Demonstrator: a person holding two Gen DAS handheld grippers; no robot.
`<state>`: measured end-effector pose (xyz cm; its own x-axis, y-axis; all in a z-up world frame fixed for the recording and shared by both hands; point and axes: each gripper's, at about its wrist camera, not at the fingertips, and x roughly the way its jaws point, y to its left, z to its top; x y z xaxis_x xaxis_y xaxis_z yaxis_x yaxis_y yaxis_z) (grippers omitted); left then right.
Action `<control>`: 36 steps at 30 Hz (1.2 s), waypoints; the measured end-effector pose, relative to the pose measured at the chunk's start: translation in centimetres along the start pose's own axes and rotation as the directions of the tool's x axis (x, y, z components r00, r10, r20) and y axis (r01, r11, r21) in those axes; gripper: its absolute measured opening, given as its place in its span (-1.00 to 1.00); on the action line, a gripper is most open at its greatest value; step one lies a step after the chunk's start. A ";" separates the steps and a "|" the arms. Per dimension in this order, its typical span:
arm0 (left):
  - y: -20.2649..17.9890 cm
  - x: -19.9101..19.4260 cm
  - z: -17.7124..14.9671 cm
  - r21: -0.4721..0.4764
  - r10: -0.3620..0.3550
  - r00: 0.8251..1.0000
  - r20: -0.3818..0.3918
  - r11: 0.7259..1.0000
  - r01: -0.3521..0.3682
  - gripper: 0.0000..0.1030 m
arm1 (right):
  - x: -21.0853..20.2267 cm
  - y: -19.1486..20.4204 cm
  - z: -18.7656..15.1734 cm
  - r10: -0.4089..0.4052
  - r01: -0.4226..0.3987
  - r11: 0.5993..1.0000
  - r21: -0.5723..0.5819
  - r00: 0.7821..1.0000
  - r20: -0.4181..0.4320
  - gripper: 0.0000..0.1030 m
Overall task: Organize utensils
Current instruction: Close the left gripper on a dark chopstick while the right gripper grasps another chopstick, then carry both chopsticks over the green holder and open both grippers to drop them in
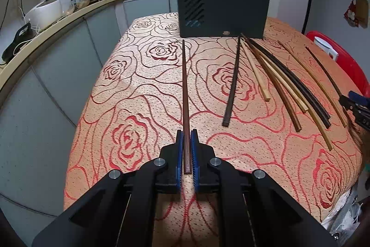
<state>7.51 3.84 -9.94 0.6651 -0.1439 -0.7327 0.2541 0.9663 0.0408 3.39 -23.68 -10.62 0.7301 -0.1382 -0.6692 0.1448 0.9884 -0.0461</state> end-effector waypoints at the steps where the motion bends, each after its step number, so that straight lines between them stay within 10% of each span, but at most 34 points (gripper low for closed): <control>1: -0.1 0.0 0.0 0.000 0.000 1.000 0.001 1.000 0.000 -0.87 | 0.0 0.0 0.0 0.001 -0.001 1.000 0.003 1.000 0.004 -0.06; 15: -0.7 -0.3 -0.3 0.016 0.020 1.000 0.003 1.000 -0.020 -0.88 | 0.1 0.0 0.2 0.066 -0.065 0.997 0.050 0.998 -0.009 -0.83; 27: -0.1 -5.4 1.5 0.039 0.034 0.994 0.108 0.999 -0.038 -0.88 | -5.5 -2.0 3.3 0.108 -0.118 0.990 0.074 0.986 0.127 -0.84; 36: 1.5 -10.4 6.9 0.023 0.023 0.957 0.288 0.999 -0.030 -0.88 | -8.7 -2.9 8.5 0.143 -0.157 0.987 0.031 0.953 0.266 -0.84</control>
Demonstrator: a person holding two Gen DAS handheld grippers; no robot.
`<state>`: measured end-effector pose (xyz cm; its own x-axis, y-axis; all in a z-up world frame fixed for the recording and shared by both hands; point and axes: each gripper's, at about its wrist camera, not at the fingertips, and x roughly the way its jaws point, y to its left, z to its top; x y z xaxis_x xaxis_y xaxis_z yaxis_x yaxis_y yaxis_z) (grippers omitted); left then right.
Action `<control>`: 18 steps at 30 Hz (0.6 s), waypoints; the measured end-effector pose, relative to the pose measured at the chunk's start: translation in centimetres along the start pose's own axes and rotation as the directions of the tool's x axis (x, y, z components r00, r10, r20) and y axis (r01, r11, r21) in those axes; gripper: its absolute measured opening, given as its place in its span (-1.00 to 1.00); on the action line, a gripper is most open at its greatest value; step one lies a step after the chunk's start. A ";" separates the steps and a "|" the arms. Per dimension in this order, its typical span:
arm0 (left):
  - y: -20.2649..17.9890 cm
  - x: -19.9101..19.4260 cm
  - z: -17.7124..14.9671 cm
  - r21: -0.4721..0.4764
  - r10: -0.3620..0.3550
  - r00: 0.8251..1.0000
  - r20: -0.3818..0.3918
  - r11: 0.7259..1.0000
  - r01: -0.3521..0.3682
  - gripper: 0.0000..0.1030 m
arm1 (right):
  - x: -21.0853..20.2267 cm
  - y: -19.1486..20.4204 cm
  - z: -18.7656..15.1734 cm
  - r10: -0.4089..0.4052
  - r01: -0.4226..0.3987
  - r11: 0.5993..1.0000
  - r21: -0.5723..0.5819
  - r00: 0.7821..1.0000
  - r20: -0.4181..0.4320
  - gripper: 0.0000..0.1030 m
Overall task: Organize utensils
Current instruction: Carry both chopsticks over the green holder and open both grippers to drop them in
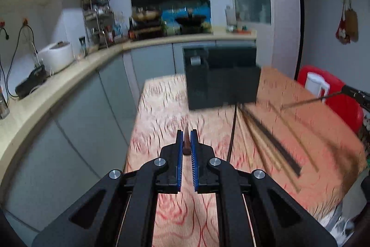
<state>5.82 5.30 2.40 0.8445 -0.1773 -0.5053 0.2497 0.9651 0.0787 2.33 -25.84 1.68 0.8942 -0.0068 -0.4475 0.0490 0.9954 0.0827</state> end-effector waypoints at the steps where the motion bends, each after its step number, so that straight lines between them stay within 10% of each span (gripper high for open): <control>1: 0.1 0.0 0.5 -0.005 -0.001 1.000 0.011 1.000 0.001 -0.88 | 0.3 -0.1 0.9 0.020 -0.020 1.000 0.006 1.000 0.006 -0.84; 18: 0.2 3.1 9.9 0.024 -0.039 0.997 0.060 0.999 0.038 -0.88 | 5.5 0.2 9.4 0.127 -0.127 0.992 0.006 0.992 0.024 -0.84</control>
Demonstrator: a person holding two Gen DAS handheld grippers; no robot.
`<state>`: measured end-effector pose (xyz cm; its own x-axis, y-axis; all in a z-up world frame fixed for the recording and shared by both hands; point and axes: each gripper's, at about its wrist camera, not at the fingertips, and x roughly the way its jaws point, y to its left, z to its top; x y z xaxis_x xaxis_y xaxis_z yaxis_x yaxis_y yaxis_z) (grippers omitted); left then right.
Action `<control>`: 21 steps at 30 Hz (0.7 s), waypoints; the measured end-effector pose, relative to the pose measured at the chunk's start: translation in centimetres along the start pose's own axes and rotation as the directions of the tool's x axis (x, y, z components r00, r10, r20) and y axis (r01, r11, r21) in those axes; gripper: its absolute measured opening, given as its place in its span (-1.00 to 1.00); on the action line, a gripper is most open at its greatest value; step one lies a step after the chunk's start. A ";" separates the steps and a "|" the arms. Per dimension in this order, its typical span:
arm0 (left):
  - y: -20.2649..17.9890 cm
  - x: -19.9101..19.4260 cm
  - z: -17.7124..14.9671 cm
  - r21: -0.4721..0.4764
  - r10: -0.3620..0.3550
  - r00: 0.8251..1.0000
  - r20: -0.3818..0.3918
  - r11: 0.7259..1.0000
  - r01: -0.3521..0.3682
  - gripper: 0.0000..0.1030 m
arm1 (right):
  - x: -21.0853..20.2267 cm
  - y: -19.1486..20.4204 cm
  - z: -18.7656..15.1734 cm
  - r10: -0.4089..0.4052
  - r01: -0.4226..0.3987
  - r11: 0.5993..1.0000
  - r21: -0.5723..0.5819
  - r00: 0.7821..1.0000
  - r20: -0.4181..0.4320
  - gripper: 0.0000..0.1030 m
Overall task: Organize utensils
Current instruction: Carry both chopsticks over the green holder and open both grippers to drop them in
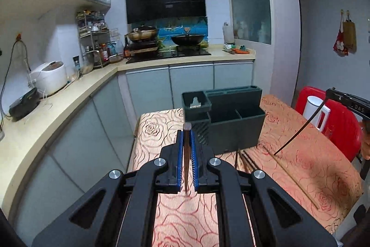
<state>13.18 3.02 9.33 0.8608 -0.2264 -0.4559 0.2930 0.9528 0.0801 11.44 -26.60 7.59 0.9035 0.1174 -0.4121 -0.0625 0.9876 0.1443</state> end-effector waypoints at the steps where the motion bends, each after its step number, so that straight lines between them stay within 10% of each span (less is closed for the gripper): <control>1: -0.1 0.1 0.6 0.006 -0.007 1.000 -0.003 1.000 0.007 -0.88 | 0.0 0.0 0.5 0.007 -0.007 1.000 0.003 1.000 0.000 -0.84; 21: -3.7 1.3 15.8 0.093 -0.160 0.979 0.128 0.984 0.149 -0.88 | 1.7 2.9 11.9 0.092 -0.087 0.994 -0.063 0.993 0.077 -0.84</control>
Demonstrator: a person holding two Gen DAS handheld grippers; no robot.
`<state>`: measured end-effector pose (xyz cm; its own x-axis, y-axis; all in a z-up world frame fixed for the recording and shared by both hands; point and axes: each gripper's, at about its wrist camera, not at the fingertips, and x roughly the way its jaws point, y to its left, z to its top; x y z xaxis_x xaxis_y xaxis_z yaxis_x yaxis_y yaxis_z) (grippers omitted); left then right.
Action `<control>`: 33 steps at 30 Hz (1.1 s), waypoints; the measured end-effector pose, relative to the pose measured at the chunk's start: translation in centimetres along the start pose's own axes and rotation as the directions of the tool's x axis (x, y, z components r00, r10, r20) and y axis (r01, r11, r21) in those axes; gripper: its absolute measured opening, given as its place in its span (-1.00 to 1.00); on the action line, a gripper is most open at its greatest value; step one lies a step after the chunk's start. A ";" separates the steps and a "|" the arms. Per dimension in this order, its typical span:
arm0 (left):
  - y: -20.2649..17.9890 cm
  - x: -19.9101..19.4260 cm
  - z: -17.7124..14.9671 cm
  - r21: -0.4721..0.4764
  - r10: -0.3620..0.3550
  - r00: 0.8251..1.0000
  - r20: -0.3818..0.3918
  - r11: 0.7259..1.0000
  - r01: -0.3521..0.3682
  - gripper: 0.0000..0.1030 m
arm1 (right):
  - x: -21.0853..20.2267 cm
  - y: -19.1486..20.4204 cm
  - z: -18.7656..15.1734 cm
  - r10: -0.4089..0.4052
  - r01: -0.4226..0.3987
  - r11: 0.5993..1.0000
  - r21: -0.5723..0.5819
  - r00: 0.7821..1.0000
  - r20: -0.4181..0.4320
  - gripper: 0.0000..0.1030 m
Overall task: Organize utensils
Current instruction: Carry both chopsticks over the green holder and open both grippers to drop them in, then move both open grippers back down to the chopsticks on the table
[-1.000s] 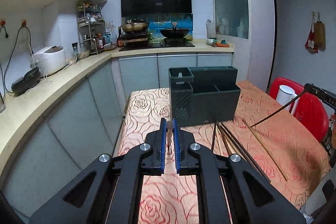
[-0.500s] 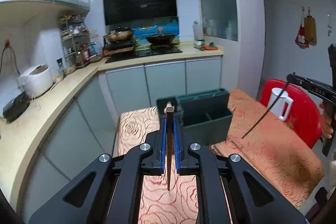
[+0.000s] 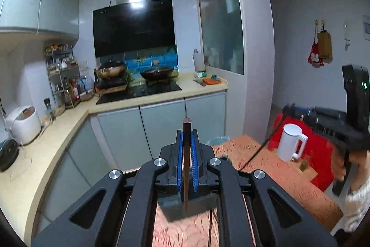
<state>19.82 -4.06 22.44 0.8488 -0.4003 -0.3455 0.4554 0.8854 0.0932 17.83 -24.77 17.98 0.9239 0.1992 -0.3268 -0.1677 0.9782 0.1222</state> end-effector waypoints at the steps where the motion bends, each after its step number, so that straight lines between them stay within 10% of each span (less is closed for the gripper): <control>1: -0.3 1.1 0.2 -0.001 0.004 1.000 0.001 1.000 -0.004 -0.88 | 0.9 0.2 -0.1 -0.002 0.002 1.000 -0.005 1.000 -0.012 -0.84; 18: 1.2 12.6 -6.5 -0.097 0.027 0.984 -0.178 0.994 -0.045 -0.86 | 9.5 1.2 -4.8 -0.046 0.042 0.999 -0.023 0.978 -0.205 -0.84; 21: 1.9 11.9 -6.6 -0.110 0.034 0.985 -0.169 0.993 -0.053 -0.35 | 9.9 1.0 -4.7 -0.032 0.030 0.999 -0.010 0.978 -0.205 -0.65; 24: 2.2 11.1 -6.3 -0.121 0.052 0.988 -0.142 0.990 -0.069 0.06 | 9.3 1.1 -4.3 -0.055 0.056 0.998 0.002 0.985 -0.165 0.09; 33: 2.2 7.0 -6.8 -0.113 0.090 0.992 -0.085 0.989 -0.100 0.58 | 6.4 1.0 -3.1 -0.093 0.091 0.995 -0.027 0.993 -0.071 0.18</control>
<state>24.95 -3.34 13.91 0.8604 -0.2970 -0.4142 0.3352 0.9419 0.0208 22.52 -22.28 13.07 0.9088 0.1112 -0.4021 -0.0923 0.9935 0.0662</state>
